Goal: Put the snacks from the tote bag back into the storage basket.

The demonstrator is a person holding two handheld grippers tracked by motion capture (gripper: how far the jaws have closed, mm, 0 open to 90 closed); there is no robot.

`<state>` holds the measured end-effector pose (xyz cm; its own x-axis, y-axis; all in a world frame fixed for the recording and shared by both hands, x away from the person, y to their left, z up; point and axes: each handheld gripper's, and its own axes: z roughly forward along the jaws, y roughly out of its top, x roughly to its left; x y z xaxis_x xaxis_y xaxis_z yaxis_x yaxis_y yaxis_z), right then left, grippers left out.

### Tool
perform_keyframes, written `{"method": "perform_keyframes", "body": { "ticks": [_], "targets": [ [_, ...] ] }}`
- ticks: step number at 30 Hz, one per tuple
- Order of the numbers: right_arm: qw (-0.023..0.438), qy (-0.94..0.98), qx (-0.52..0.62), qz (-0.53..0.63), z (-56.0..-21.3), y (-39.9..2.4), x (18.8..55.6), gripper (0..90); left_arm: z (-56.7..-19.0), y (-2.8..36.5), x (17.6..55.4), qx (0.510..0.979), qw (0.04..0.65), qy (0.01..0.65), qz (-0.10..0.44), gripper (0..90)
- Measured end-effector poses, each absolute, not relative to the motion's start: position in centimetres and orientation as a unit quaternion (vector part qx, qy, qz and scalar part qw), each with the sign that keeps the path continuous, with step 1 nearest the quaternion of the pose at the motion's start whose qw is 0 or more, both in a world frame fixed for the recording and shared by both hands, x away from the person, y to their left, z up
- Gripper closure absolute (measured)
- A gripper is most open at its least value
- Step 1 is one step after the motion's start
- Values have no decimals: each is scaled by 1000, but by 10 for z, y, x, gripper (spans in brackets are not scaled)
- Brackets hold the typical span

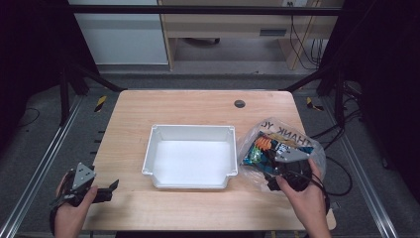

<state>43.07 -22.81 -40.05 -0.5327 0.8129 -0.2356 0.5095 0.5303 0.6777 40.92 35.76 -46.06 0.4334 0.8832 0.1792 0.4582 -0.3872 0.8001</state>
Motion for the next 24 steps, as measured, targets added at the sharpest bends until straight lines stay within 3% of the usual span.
{"method": "perform_keyframes", "body": {
  "ticks": [7,13,24],
  "targets": [
    [278,847,373,258,-370,-230,445,75,-460,359,406,768,354,437,307,29],
    [263,867,355,233,-365,-235,462,121,-457,356,405,769,357,432,308,29],
    [239,878,348,224,-355,-242,496,108,-451,350,404,767,373,424,305,29]
  ]
}}
